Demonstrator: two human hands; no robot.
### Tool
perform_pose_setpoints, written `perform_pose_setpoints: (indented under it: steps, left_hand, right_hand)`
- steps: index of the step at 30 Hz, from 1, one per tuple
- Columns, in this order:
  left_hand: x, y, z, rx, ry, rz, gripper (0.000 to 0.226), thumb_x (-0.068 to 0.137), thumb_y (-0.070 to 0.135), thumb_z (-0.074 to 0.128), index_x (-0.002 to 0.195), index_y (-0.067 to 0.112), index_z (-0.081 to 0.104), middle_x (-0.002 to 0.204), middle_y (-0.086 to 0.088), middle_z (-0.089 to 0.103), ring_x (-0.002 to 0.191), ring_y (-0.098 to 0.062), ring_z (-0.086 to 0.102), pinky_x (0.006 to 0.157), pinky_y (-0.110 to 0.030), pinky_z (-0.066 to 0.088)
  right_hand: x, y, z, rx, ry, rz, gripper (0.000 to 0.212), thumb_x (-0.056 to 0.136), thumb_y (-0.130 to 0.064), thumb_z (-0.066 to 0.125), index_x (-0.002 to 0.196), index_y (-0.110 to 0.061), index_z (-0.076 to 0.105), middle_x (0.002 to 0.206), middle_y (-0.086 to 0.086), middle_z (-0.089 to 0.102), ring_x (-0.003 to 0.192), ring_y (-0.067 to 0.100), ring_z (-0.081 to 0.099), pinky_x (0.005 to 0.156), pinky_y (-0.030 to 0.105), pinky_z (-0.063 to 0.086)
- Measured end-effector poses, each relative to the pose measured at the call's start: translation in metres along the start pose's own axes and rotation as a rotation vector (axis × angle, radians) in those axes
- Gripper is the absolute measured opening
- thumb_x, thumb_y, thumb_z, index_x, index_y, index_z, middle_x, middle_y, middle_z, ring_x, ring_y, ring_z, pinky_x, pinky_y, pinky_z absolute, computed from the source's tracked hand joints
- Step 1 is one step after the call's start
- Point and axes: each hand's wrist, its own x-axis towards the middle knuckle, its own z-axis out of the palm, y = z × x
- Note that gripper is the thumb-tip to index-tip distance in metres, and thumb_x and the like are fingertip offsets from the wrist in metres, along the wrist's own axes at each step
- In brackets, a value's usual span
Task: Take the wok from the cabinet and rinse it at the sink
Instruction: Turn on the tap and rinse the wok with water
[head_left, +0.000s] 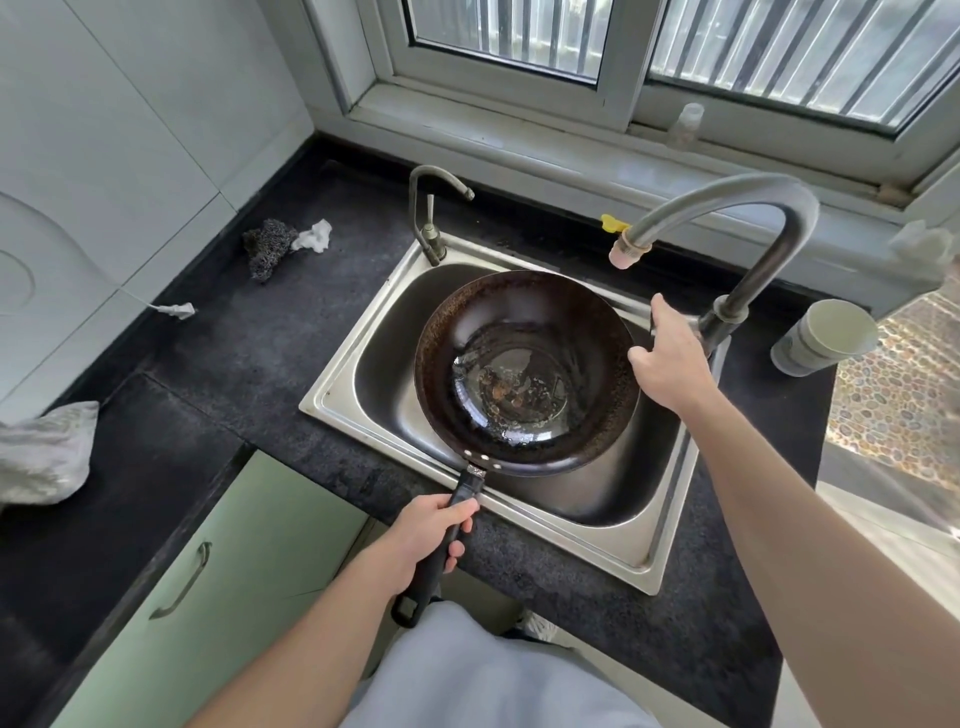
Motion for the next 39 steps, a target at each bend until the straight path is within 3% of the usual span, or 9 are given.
perform_pose_setpoints:
  steps: [11,21,25,29,33,34,37,39]
  left_hand:
    - [0.002,0.0,-0.002,0.005,0.004,-0.021,0.022,0.096,0.022,0.062,0.105,0.002,0.062,0.073,-0.005,0.051,0.044,-0.013,0.047,0.044,-0.023,0.04]
    - [0.002,0.007,-0.009,0.041,-0.087,-0.047,0.017,0.095,0.017,0.062,0.101,0.001,0.062,0.073,-0.01,0.053,0.047,-0.017,0.051,0.048,-0.028,0.046]
    - [0.006,0.011,-0.014,0.048,-0.138,-0.076,0.019,0.095,0.011,0.062,0.106,-0.005,0.062,0.079,-0.01,0.061,0.051,-0.019,0.055,0.052,-0.031,0.052]
    - [0.014,0.016,-0.023,0.112,-0.205,-0.113,0.019,0.092,0.01,0.067,0.105,-0.003,0.065,0.086,-0.012,0.072,0.063,-0.023,0.068,0.062,-0.034,0.058]
    - [0.022,0.016,-0.028,0.126,-0.31,-0.126,0.019,0.09,0.011,0.069,0.106,0.0,0.07,0.098,-0.011,0.079,0.092,-0.026,0.076,0.095,-0.043,0.056]
    - [0.024,0.016,-0.029,0.128,-0.338,-0.12,0.02,0.091,0.011,0.068,0.107,-0.001,0.07,0.099,-0.012,0.078,0.092,-0.024,0.076,0.095,-0.041,0.056]
    - [0.026,0.015,-0.031,0.123,-0.395,-0.102,0.022,0.092,0.009,0.066,0.108,-0.006,0.069,0.094,-0.014,0.077,0.082,-0.02,0.075,0.078,-0.031,0.062]
    - [0.028,0.014,-0.032,0.102,-0.414,-0.109,0.02,0.092,0.007,0.065,0.108,-0.005,0.067,0.095,-0.015,0.075,0.085,-0.022,0.074,0.08,-0.034,0.061]
  right_hand:
    - [0.001,0.0,0.0,0.003,-0.013,0.005,0.074,0.094,-0.005,0.053,0.157,-0.005,0.013,0.165,0.013,0.02,0.152,0.027,0.02,0.124,0.039,0.019]
    - [-0.05,0.002,0.021,0.134,0.108,0.082,0.067,0.093,-0.008,0.058,0.153,-0.011,0.029,0.156,0.012,0.041,0.144,0.028,0.038,0.117,0.05,0.035]
    - [-0.097,-0.005,0.048,0.189,0.16,0.133,0.059,0.094,-0.008,0.059,0.148,-0.013,0.037,0.136,0.008,0.059,0.125,0.023,0.056,0.108,0.038,0.045]
    - [-0.151,-0.022,0.095,0.247,0.14,0.229,0.046,0.095,-0.012,0.061,0.138,-0.02,0.046,0.111,-0.005,0.065,0.105,0.015,0.062,0.094,0.03,0.051]
    - [-0.201,-0.041,0.148,0.324,0.098,0.369,0.021,0.092,-0.029,0.068,0.107,-0.029,0.054,0.09,-0.017,0.065,0.085,0.004,0.065,0.066,0.009,0.044]
    - [-0.211,-0.047,0.159,0.349,0.101,0.401,0.019,0.09,-0.034,0.07,0.1,-0.03,0.055,0.086,-0.015,0.066,0.08,0.004,0.064,0.062,0.009,0.044]
    - [-0.232,-0.059,0.185,0.412,0.125,0.483,0.021,0.085,-0.042,0.073,0.085,-0.031,0.056,0.079,-0.009,0.068,0.075,-0.001,0.062,0.061,0.008,0.045]
    - [-0.239,-0.067,0.198,0.434,0.087,0.557,0.025,0.083,-0.048,0.072,0.085,-0.027,0.059,0.077,-0.009,0.068,0.073,0.0,0.062,0.06,0.008,0.045]
